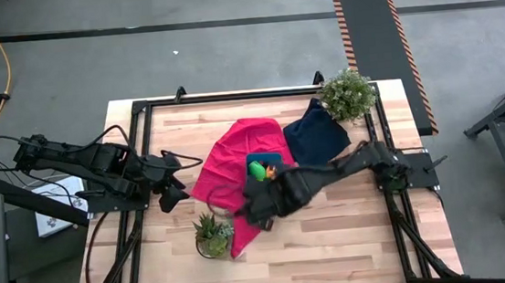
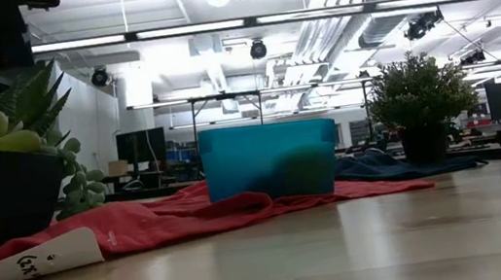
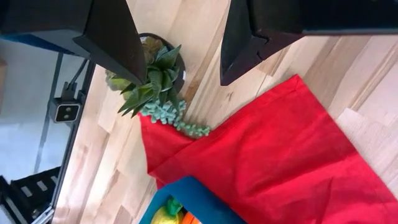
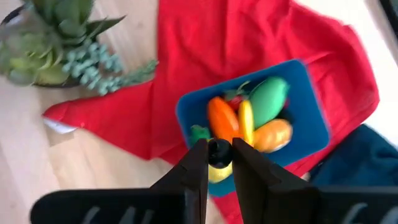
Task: Pick and placing Produce into tupperware
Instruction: Put the blueberry into the blue bin, then return to Home Position
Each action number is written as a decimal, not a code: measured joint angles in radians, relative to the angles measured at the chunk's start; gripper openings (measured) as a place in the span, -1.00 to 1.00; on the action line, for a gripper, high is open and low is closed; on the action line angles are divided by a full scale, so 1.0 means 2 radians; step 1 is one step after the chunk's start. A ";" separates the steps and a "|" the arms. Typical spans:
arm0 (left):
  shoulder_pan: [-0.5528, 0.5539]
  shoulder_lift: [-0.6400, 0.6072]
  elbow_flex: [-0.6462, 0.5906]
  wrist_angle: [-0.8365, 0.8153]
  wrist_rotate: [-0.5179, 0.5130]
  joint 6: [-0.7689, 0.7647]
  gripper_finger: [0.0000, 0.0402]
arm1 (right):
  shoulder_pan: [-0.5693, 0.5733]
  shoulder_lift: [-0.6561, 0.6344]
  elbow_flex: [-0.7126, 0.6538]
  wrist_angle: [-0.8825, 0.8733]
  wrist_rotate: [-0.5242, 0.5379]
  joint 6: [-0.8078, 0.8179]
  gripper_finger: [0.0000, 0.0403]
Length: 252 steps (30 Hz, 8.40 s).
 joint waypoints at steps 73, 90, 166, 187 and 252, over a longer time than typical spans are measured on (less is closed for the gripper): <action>0.000 0.000 0.000 0.018 0.017 -0.001 -0.04 | -0.170 -0.219 -0.495 0.488 -0.334 -0.169 -0.43; 0.000 0.000 0.000 0.225 -0.016 0.082 -0.04 | -0.155 -0.330 -0.494 0.508 -0.351 -0.175 -0.43; 0.001 -0.288 -0.172 0.552 0.099 0.450 -0.04 | -0.134 -0.364 -0.494 0.711 -0.380 0.025 -0.43; 0.001 -0.408 -0.345 0.616 0.046 0.393 -0.04 | -0.134 -0.364 -0.494 0.709 -0.380 0.022 -0.43; 0.210 -0.409 -0.415 0.485 0.123 0.326 -0.04 | -0.129 -0.372 -0.494 0.769 -0.471 0.064 -0.43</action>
